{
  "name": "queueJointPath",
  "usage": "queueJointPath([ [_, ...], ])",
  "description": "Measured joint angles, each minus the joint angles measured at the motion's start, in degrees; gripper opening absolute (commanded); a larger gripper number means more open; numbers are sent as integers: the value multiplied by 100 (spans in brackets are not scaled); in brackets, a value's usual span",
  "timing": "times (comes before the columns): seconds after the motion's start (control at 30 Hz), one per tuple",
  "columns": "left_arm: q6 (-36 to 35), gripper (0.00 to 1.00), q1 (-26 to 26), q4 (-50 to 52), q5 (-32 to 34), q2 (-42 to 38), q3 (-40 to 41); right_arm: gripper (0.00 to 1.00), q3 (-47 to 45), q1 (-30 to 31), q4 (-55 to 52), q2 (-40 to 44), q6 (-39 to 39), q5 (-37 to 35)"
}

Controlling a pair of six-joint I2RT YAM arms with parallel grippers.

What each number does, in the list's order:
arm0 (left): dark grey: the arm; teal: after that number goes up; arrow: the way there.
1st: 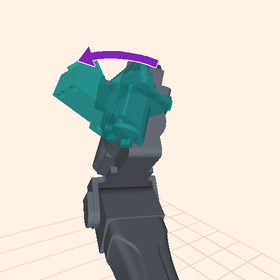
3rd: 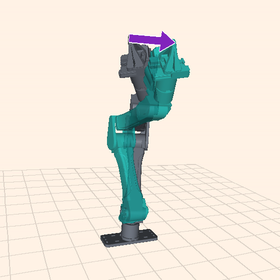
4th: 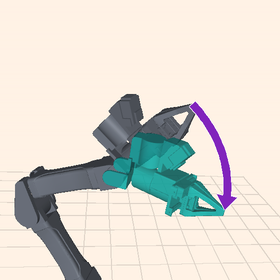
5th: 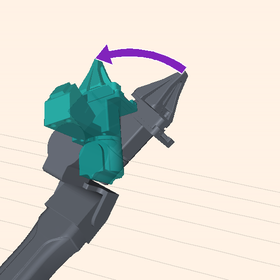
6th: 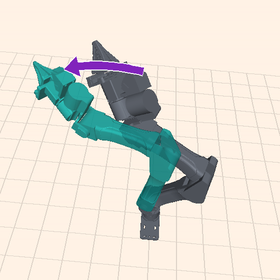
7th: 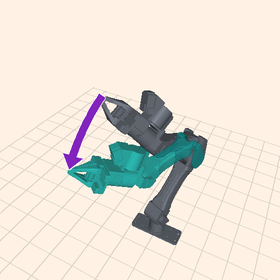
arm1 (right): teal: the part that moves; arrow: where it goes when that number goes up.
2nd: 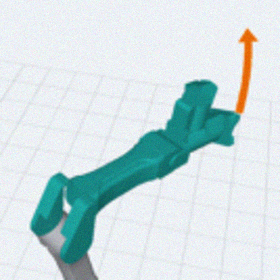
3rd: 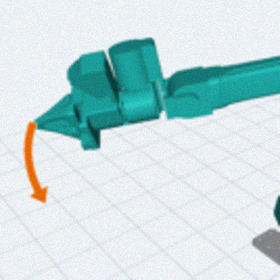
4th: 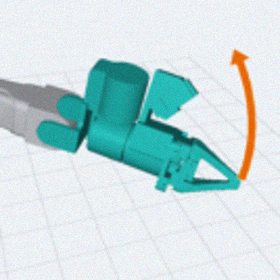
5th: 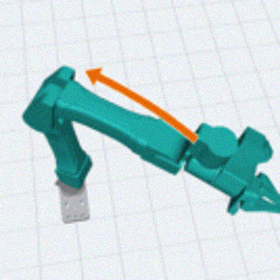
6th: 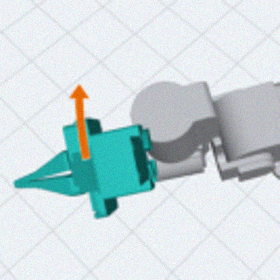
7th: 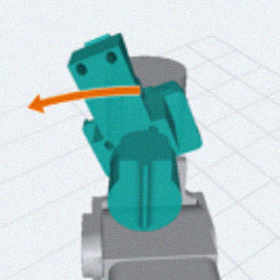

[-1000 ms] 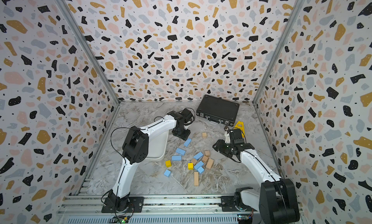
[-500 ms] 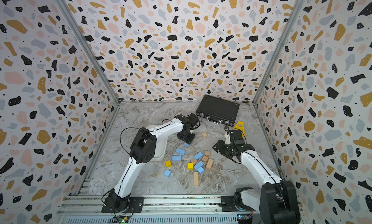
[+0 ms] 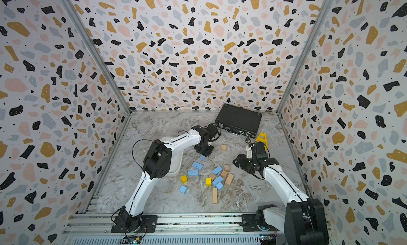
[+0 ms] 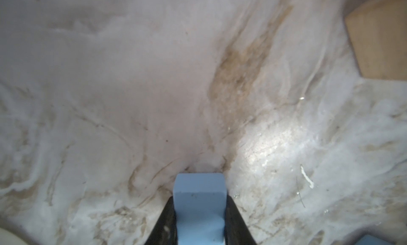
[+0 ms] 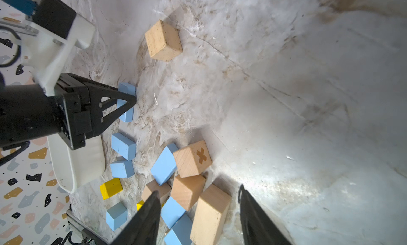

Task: Pick out the blue building blocks
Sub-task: Pick up the building block from the center of the board, then place the building block in the storage box.

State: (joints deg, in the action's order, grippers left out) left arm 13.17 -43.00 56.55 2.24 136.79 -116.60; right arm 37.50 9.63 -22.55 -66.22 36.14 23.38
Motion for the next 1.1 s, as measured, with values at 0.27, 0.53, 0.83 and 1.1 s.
queueJointPath([
  [0.27,-61,22,350,249,-157,-931,203,59,42,28,4,-74,-15,57],
  [0.53,-254,22,1644,420,-188,-2702,1036,59,514,509,87,-721,0,46],
  [0.83,-262,23,2570,133,-17,-2787,2365,59,599,588,275,-850,122,7],
  [1.1,-136,23,2653,-389,179,-2363,2566,59,616,588,186,-680,103,-116],
])
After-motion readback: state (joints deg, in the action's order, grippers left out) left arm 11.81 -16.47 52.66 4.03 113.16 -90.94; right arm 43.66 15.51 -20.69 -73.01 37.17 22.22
